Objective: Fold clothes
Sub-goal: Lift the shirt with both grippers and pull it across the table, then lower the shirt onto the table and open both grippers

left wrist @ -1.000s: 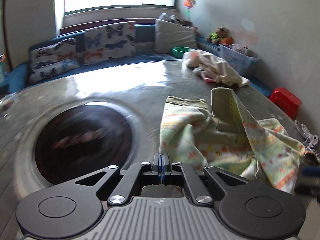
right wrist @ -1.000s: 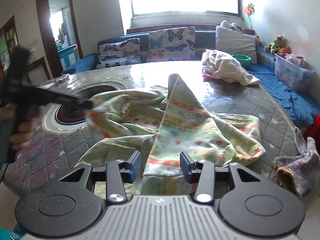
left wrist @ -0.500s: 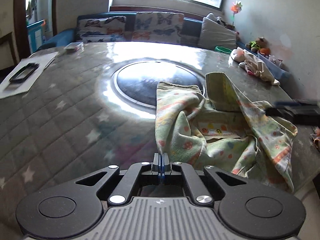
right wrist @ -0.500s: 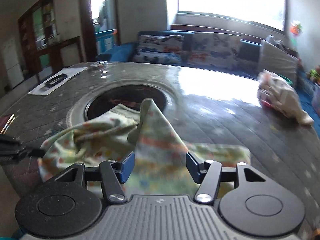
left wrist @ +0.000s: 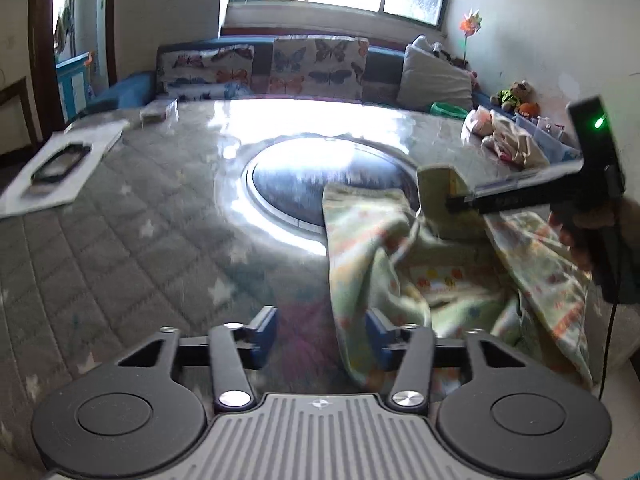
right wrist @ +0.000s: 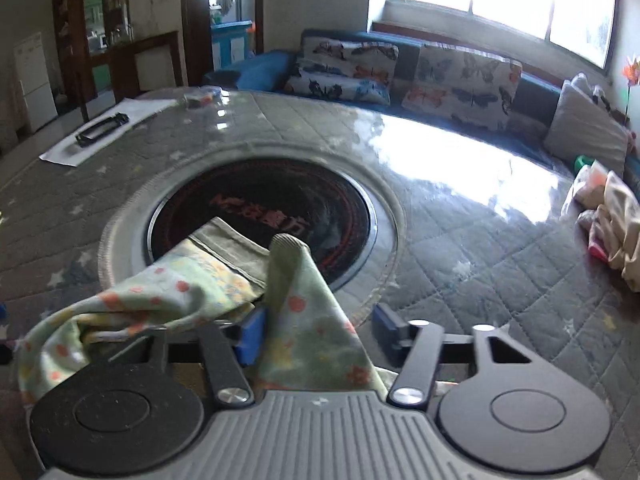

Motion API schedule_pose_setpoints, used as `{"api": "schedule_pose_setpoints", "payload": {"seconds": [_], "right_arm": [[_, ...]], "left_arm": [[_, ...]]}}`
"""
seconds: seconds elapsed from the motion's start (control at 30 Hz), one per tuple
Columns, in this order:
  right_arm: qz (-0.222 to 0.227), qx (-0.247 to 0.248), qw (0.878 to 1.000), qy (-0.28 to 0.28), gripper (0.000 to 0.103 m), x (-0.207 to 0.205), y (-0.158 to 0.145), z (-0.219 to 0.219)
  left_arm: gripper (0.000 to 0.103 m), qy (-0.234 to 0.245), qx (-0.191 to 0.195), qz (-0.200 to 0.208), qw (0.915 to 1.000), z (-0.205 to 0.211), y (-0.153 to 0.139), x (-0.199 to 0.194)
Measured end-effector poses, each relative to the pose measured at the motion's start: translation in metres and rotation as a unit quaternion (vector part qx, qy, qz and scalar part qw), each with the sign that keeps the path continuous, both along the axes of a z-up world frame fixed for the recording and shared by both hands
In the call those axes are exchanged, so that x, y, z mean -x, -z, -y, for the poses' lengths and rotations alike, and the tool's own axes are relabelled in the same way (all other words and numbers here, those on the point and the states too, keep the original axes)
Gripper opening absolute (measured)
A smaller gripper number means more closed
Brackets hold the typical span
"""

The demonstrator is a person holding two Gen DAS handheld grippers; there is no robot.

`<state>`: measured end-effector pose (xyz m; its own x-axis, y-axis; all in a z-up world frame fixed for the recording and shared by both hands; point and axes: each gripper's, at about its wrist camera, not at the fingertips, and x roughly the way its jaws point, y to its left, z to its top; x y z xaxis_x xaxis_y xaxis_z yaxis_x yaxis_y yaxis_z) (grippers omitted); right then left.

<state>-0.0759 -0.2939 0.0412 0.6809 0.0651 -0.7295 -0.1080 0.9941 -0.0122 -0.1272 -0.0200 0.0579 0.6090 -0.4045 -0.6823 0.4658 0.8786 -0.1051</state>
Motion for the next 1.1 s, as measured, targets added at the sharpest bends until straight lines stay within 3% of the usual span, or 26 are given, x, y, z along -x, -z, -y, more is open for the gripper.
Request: {"api": "schedule_pose_setpoints", "payload": {"seconds": [0.1, 0.17, 0.47, 0.67, 0.73, 0.8, 0.87, 1.1], "right_arm": [[-0.008, -0.008, 1.0, 0.007, 0.013, 0.0, 0.004, 0.006], [-0.006, -0.008, 1.0, 0.013, 0.006, 0.004, 0.003, 0.011], [0.053, 0.038, 0.997, 0.05, 0.005, 0.065, -0.045, 0.045], [0.065, 0.06, 0.99, 0.114, 0.005, 0.124, -0.06, 0.087], [0.062, 0.071, 0.986, 0.14, 0.005, 0.142, -0.06, 0.1], [0.051, 0.079, 0.982, 0.163, 0.005, 0.156, -0.055, 0.112], [0.037, 0.081, 0.979, 0.185, 0.005, 0.168, -0.047, 0.122], [0.003, 0.078, 0.969, 0.234, 0.005, 0.194, -0.02, 0.142]], "left_arm": [[0.063, 0.005, -0.002, 0.013, 0.9999, 0.011, -0.004, -0.015], [0.065, 0.01, -0.004, 0.015, 0.9998, 0.02, -0.004, -0.025], [0.067, 0.038, -0.015, -0.008, 0.9992, 0.065, 0.014, -0.073], [0.067, 0.048, -0.023, -0.02, 0.9984, 0.08, 0.027, -0.089], [0.059, 0.054, -0.024, -0.019, 0.9981, 0.08, 0.029, -0.088], [0.027, 0.065, -0.02, -0.024, 0.9974, 0.08, 0.03, -0.087], [0.013, 0.066, -0.02, -0.022, 0.9974, 0.08, 0.03, -0.084], [0.007, 0.024, -0.022, 0.004, 0.9995, 0.052, 0.018, -0.067]]}}
